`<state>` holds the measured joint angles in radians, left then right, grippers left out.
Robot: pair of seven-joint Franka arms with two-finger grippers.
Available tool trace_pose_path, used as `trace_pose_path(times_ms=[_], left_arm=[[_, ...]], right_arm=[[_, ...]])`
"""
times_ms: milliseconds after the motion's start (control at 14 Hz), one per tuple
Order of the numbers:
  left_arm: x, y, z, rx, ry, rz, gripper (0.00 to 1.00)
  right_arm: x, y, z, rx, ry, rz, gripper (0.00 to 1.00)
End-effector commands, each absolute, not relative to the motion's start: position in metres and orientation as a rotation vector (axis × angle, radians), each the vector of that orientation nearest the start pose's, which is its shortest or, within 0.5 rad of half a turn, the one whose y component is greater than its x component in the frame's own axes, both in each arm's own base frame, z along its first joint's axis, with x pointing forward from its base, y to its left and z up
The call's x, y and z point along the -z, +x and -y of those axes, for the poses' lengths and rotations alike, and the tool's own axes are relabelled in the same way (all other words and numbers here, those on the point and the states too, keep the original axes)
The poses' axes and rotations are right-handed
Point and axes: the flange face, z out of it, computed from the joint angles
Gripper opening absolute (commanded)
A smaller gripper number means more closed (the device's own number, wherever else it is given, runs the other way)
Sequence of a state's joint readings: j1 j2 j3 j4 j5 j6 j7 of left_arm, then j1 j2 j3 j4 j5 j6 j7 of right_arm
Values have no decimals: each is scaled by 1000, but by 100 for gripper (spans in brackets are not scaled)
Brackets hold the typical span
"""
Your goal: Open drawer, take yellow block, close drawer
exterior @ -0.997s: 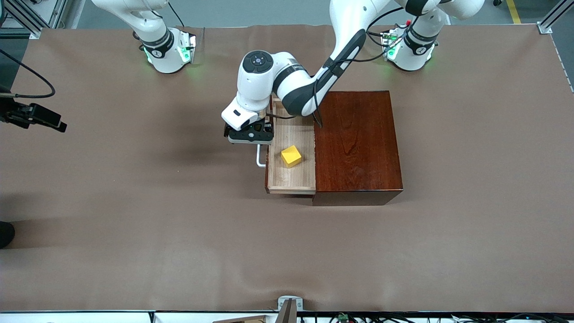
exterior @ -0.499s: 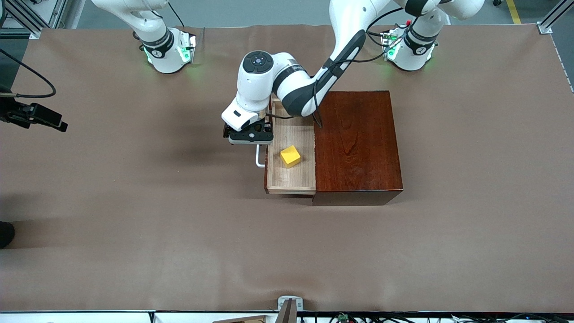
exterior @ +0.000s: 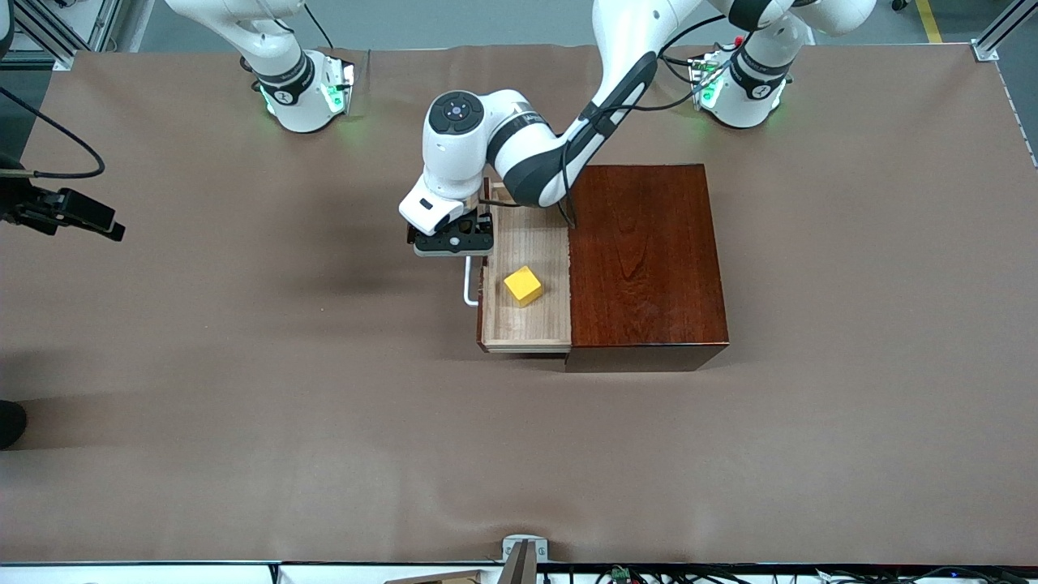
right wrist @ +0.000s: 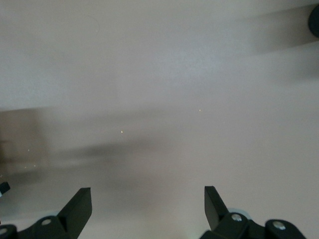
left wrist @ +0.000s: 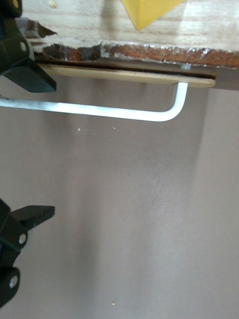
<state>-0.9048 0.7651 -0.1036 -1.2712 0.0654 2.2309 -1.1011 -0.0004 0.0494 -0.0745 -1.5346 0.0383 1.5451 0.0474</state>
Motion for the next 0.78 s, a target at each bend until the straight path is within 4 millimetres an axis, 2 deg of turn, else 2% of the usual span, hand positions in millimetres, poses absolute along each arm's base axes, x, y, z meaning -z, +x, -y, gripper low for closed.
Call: trace_pose_path(times_ms=[0, 71, 285, 356, 499, 570, 712], left_arm=[[-354, 424, 630, 96, -3288, 195, 100], [-376, 423, 625, 97, -3291, 202, 100], [-458, 436, 594, 125, -3311, 272, 100], [-477, 446, 579, 97, -3328, 332, 100], [-532, 466, 535, 61, -3347, 447, 100], [-560, 476, 508, 82, -3343, 494, 100], [-593, 485, 462, 76, -3297, 478, 100]], right_arm=[[-612, 574, 32, 1, -3080, -195, 100], [-606, 579, 27, -4, -3073, -185, 100], [-583, 593, 5, -39, -3062, -141, 100], [-580, 595, 0, -46, -3054, -133, 100], [-564, 601, -17, -87, -3042, -85, 100], [-553, 605, -32, -119, -3046, -51, 100], [-523, 612, -62, -195, -3057, 9, 100]])
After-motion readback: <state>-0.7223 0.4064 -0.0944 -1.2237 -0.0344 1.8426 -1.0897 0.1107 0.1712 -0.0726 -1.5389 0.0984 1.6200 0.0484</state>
